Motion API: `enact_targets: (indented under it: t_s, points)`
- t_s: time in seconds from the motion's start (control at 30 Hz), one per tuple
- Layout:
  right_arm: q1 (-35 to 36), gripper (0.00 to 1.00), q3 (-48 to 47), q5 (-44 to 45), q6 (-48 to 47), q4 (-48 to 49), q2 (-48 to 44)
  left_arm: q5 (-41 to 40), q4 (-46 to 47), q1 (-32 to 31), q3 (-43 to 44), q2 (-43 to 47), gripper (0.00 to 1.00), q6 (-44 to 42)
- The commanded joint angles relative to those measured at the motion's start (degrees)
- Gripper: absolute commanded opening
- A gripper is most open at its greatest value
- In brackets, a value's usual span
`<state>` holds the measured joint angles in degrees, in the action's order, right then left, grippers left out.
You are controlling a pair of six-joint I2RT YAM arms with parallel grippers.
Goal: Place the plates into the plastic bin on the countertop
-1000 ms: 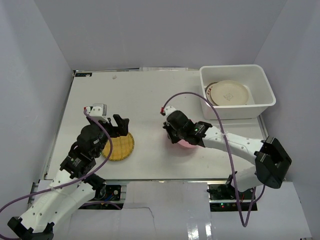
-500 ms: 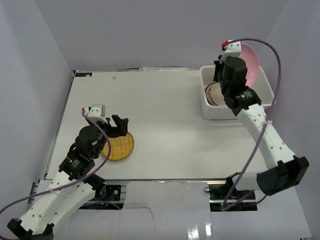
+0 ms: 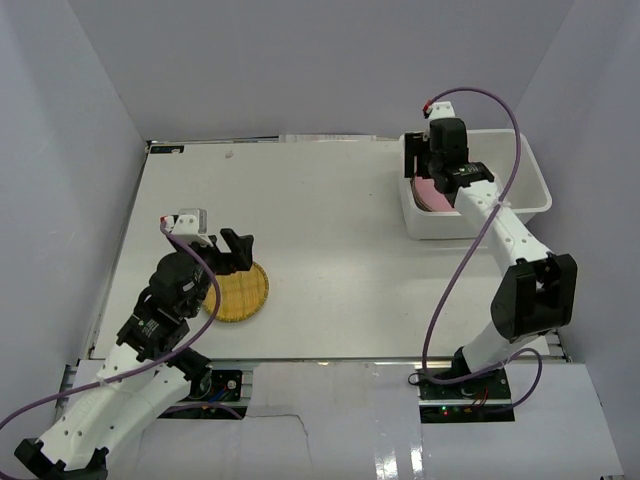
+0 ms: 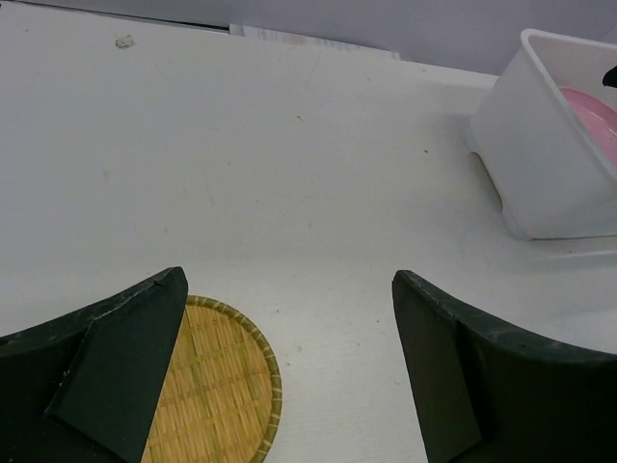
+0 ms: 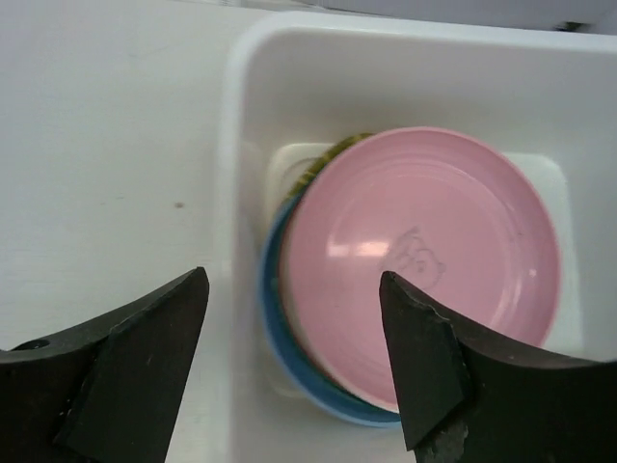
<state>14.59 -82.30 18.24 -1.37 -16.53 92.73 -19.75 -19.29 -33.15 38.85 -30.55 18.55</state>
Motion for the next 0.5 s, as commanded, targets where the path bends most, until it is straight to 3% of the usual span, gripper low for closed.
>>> enact_targets:
  t_s: [0.0, 0.1, 0.2, 0.33, 0.47]
  points:
    - [4.9, 0.78, -0.7, -10.2, 8.0, 0.1, -5.4, -4.0, -0.4, 0.4, 0.1, 0.8, 0.98, 1.1]
    - [13.8, 0.75, 9.5, -17.7, 17.0, 8.9, -8.3, -7.4, -0.5, 1.1, 0.0, 2.8, 0.98, 1.6]
    - [24.4, 0.76, 17.2, -23.5, 24.1, 20.9, -5.2, -10.3, -0.4, 1.6, -0.4, 4.9, 0.98, 2.2]
    - [34.7, 0.81, 14.4, -28.3, 35.0, 28.2, 9.0, -11.9, -0.5, 1.7, -1.0, 6.0, 0.98, 2.3]
    - [38.8, 0.82, 12.1, -35.5, 43.1, 38.4, 21.0, -11.5, -0.6, 1.8, -1.0, 5.5, 0.98, 2.1]
